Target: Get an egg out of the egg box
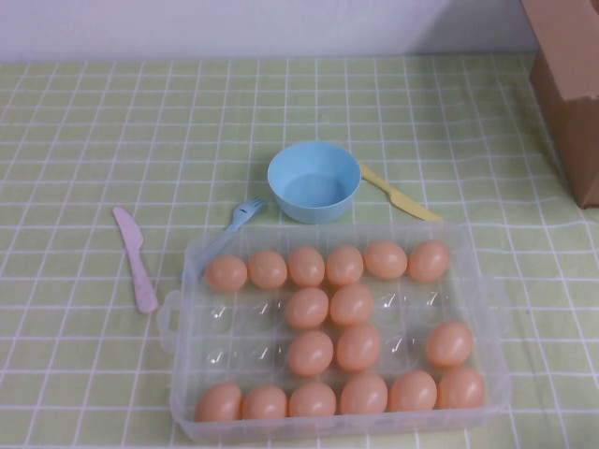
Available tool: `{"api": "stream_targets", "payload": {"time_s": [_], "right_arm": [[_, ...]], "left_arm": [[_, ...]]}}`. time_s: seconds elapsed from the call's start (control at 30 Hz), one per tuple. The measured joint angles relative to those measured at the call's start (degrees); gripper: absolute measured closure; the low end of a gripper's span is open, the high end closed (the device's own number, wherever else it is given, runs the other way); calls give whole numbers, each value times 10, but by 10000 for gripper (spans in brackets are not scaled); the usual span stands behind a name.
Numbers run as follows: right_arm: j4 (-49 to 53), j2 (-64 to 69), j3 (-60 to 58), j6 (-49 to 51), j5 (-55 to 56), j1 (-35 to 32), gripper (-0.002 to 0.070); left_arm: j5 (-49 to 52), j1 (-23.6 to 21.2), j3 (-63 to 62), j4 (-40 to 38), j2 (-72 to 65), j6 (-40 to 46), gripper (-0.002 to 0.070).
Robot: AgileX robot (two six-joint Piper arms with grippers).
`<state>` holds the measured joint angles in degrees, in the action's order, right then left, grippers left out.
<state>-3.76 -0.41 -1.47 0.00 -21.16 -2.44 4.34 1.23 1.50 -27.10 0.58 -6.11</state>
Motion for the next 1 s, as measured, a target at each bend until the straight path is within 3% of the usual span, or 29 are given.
{"api": "stream_targets", "payload": {"time_s": [0.13,0.47,0.63,0.77,1.0], "right_arm": [[0,0,0,0,0,0,694],[0,0,0,0,0,0,694],[0,0,0,0,0,0,694],[0,0,0,0,0,0,694],[0,0,0,0,0,0,694]], "left_arm": [[-43,0,0,-39,0,-16,680],[-43,0,0,-59,0,-36,680],[87,0,-39,-46,-6,-44,680],[203,0,-125,18,-68,-33,680],[377,0,-286,88,-229,94,680]]}}
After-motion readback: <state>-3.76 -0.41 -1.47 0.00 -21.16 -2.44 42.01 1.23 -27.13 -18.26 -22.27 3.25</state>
